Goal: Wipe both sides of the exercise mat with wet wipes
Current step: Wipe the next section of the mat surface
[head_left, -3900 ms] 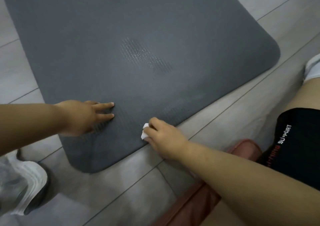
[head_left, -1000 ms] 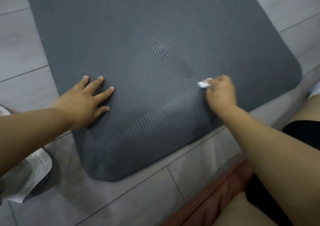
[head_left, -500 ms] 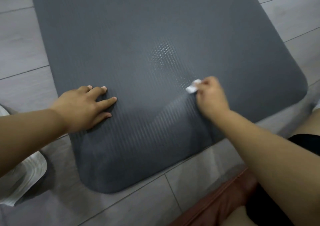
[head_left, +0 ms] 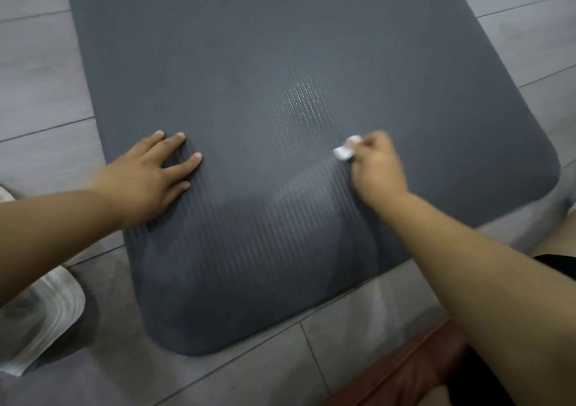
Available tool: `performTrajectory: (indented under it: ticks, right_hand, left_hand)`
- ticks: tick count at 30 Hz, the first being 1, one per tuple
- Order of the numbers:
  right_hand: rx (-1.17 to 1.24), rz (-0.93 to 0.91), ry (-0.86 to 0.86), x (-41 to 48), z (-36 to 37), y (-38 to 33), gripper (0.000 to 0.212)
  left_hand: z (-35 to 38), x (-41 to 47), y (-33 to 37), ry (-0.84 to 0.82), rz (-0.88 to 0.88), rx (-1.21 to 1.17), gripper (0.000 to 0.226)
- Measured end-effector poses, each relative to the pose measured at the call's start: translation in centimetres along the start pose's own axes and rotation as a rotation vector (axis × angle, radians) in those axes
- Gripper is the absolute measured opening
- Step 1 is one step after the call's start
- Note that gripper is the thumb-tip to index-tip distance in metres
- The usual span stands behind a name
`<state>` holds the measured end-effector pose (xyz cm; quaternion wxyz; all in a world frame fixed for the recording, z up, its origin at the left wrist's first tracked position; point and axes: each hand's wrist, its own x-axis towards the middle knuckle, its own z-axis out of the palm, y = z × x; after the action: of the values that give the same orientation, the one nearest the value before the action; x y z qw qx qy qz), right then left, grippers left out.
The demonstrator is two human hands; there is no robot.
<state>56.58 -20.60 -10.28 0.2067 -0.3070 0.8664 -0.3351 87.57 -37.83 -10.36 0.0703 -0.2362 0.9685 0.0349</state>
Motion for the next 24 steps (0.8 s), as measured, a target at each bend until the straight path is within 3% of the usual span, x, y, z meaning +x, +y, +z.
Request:
performTrajectory:
  ticks: [2, 4, 6, 8, 10, 11, 13, 16, 18, 20, 21, 24]
  right_hand:
    - [0.125, 0.246, 0.278, 2.1, -0.7, 0.8, 0.012]
    - [0.150, 0.268, 0.237, 1.1, 1.2, -0.7, 0.007]
    - [0.152, 0.068, -0.021, -2.3, 4.0, -3.2, 0.012]
    - [-0.015, -0.215, -0.419, -6.9, 6.1, -5.3, 0.011]
    - [-0.113, -0.358, -0.759, -9.9, 6.2, -6.1, 0.018]
    - [-0.149, -0.396, -0.832, -9.8, 5.8, -5.8, 0.021]
    - [-0.127, -0.352, -0.695, -7.1, 4.5, -4.4, 0.021]
    - [-0.089, -0.050, -0.062, -0.9, 1.7, -1.6, 0.012]
    - [-0.118, 0.094, 0.148, 0.7, 1.0, -0.8, 0.008]
    - [-0.012, 0.106, 0.145, -0.5, 2.6, -2.2, 0.008]
    - [-0.019, 0.040, 0.062, -2.1, 4.0, -3.5, 0.009]
    - [0.011, -0.242, -0.400, -9.0, 7.9, -6.2, 0.014]
  left_hand:
    - [-0.2, -0.1, 0.6, -0.024, -0.042, -0.023, 0.051]
    - [-0.5, -0.2, 0.8, -0.067, -0.065, -0.011, 0.052]
    - [-0.8, -0.5, 0.9, -0.056, -0.004, 0.042, 0.051]
    - [-0.9, -1.1, 0.8, -0.055, 0.076, 0.108, 0.057]
    - [-0.9, -1.8, 0.8, -0.066, 0.125, 0.122, 0.072]
    - [-1.0, -2.1, 0.8, -0.066, 0.143, 0.110, 0.074]
    - [-1.5, -2.2, 0.5, -0.027, 0.183, 0.057, 0.072]
    - [-1.5, -1.6, -0.8, 0.038, 0.177, -0.019, 0.057]
    - [-0.8, -1.3, -2.1, 0.040, 0.131, -0.048, 0.056]
    - [-0.1, -1.3, -3.0, 0.026, 0.081, -0.028, 0.057]
    - [0.0, -1.4, -3.3, 0.014, 0.039, -0.017, 0.057]
    - [-0.4, -1.3, -3.1, -0.060, -0.068, -0.044, 0.064]
